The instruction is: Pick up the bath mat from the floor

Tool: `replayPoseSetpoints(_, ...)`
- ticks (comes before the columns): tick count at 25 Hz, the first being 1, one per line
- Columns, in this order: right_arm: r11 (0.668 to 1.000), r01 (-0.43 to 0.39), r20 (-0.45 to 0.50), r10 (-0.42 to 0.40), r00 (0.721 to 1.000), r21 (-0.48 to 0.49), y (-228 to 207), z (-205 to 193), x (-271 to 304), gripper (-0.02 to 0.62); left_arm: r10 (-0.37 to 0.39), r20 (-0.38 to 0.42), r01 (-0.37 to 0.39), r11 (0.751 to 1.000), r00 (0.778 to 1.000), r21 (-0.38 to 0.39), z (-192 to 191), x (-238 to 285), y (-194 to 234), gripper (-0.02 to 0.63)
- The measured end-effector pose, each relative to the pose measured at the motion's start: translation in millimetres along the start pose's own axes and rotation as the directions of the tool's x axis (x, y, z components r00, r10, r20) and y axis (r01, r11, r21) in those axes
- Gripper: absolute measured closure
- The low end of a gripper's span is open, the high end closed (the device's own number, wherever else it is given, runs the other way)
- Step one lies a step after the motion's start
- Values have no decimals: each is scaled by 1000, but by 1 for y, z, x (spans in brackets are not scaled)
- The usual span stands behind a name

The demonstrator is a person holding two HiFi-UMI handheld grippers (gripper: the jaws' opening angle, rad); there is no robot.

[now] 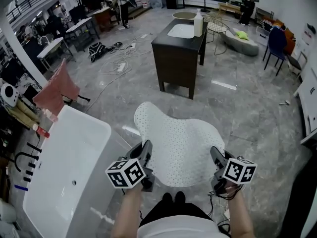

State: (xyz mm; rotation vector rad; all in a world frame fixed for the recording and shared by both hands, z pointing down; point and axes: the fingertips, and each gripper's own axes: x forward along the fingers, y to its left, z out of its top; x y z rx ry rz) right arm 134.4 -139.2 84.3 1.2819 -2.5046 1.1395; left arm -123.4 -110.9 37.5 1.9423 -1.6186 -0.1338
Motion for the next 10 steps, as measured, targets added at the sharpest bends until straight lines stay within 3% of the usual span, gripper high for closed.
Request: replayPoseSetpoints(10,1000,12,-8,-12,1000,-10,-7,2,-6,574,-3,22,2,1000,1000,15,3,-5,-8,583)
